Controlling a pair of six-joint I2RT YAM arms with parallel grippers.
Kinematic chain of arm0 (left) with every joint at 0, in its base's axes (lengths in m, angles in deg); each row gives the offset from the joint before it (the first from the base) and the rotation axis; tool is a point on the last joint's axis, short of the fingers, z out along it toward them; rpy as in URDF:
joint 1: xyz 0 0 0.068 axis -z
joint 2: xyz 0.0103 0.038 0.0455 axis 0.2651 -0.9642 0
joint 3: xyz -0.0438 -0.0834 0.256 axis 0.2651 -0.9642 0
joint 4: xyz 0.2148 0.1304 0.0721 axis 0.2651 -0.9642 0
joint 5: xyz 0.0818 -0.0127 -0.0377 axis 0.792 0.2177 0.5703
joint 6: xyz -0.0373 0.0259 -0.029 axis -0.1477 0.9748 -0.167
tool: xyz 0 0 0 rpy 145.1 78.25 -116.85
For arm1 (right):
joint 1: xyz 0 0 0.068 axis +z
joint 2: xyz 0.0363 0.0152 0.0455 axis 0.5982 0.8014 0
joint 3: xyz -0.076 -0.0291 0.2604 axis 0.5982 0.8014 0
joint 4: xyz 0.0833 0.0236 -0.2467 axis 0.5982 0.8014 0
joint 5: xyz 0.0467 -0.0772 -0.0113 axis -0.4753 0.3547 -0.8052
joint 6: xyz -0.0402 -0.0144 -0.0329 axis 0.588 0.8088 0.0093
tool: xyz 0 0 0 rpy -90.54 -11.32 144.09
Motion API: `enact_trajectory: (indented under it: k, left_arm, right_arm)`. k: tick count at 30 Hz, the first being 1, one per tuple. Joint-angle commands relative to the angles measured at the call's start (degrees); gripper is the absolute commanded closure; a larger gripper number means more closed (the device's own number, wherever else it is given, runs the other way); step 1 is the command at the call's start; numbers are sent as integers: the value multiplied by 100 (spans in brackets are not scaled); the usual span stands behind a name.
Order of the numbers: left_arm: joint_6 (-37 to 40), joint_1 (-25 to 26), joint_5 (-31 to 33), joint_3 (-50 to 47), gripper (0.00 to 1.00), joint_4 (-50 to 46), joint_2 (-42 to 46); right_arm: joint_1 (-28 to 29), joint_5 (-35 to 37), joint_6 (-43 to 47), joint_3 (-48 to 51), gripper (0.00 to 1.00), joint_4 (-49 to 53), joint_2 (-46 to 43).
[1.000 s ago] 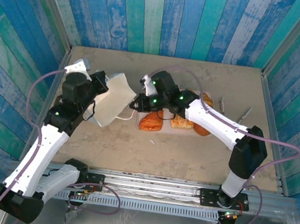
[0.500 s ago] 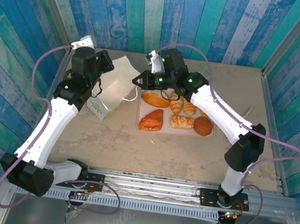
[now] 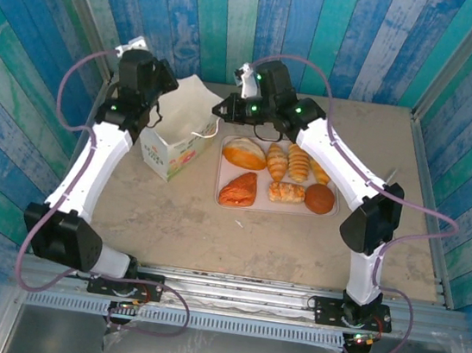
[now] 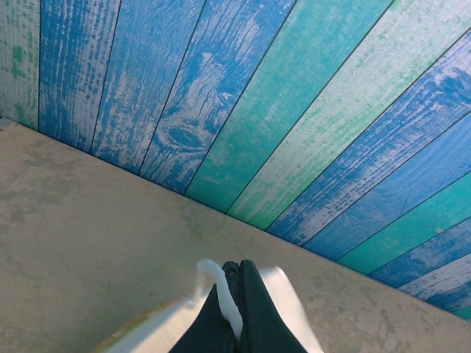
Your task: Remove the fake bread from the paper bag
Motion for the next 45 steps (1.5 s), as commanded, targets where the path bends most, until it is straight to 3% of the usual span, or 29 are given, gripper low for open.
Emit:
enact_trajectory:
  k: [1,18,20,23,28,35,37,39,41,45]
  left_arm:
    - [140,-116,-171,363,98,95,-480]
    - [117,-310,-755,2055,99,-145,-2187]
    - [130,-315,-765,2079,91,-137,-2192]
    - [180,-312,-744,2099,79,-176,-2107]
    - [366,-321,-472,2088,41,-301,-1839]
    - [559,-324,-258,1896,14,-306,-1271]
    - [624,-324,-241,1730,5,-193,-1033]
    - [659,-324,-239,1673,0,-188,-858]
    - [672,-317,-201,1613,5,-198,-689]
    - [692,-324,-75,1371,6,-162,-243]
  right_arm:
    - [-45,233,55,-231,98,-6,234]
    - [-334,235,-69,-1117,95,49,950]
    - [-348,58,-54,-1159,90,56,994]
    - [-351,-134,-19,-1217,75,54,999]
    - [-350,-377,163,-1445,53,160,907]
    - [-360,-266,651,-1452,31,384,571]
    - [-354,-229,804,-1431,21,448,467]
    - [-361,-216,939,-1393,14,493,354]
    - [-354,-166,1028,-1319,10,506,194]
    - [-358,115,1333,-1010,7,517,-259]
